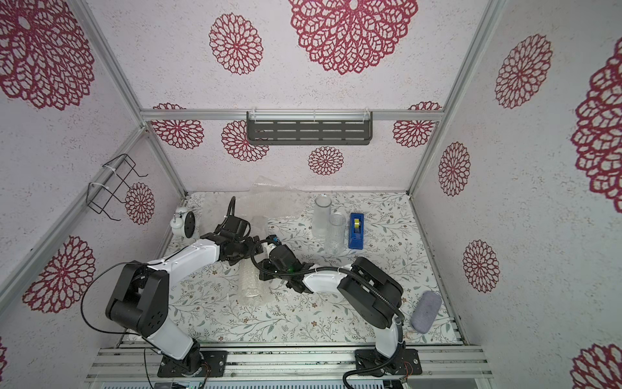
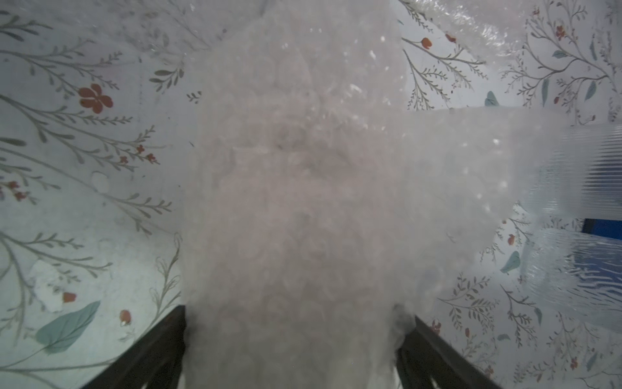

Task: Wrap vases in bubble wrap
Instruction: Wrap the vase in bubble wrap.

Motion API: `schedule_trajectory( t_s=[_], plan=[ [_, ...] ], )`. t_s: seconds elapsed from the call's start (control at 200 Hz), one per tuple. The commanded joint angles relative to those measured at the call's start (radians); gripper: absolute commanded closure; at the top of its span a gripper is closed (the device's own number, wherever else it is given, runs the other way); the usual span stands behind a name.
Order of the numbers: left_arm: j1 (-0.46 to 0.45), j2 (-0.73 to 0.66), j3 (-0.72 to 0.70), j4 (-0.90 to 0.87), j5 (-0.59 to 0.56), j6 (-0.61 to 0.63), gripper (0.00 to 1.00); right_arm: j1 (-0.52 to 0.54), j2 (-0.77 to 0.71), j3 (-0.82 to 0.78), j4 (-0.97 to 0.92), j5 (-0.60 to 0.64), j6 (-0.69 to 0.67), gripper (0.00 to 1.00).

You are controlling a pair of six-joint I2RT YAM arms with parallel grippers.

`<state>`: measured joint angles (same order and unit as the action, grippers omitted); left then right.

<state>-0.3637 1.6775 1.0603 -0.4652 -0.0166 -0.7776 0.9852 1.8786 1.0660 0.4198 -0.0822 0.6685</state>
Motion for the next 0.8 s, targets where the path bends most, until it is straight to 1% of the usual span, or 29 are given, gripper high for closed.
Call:
schedule_trajectory(
  t_s=[0.0,0.17,0.295,0.375,0.475,0.565,0.675,0.791],
  plan=[
    [0.0,0.028,0.015,-0.009,-0.005,0.009,0.14,0.01,0.008,0.04,0.017,-0.008,-0.027,1.0],
    [-0.001,0.021,0.01,-0.008,-0.013,0.008,0.28,0.01,0.011,0.042,-0.008,0.01,-0.028,1.0],
    [-0.003,0.022,0.009,-0.012,-0.025,0.015,0.37,0.01,-0.004,0.039,-0.023,0.019,-0.031,0.92],
    [-0.002,0.027,0.007,-0.009,-0.024,0.019,0.41,0.01,-0.027,0.034,-0.04,0.027,-0.042,0.84],
    [-0.003,0.031,0.001,0.0,-0.021,0.021,0.44,0.009,-0.071,0.032,-0.092,0.056,-0.076,0.71],
    [-0.002,0.031,-0.006,0.005,-0.025,0.024,0.44,0.008,-0.122,0.031,-0.155,0.097,-0.115,0.63],
    [-0.002,0.032,-0.01,0.007,-0.03,0.026,0.45,-0.012,-0.2,0.011,-0.218,0.136,-0.152,0.6],
    [-0.003,0.031,-0.015,0.008,-0.033,0.031,0.45,-0.075,-0.327,-0.04,-0.279,0.151,-0.191,0.6]
  ],
)
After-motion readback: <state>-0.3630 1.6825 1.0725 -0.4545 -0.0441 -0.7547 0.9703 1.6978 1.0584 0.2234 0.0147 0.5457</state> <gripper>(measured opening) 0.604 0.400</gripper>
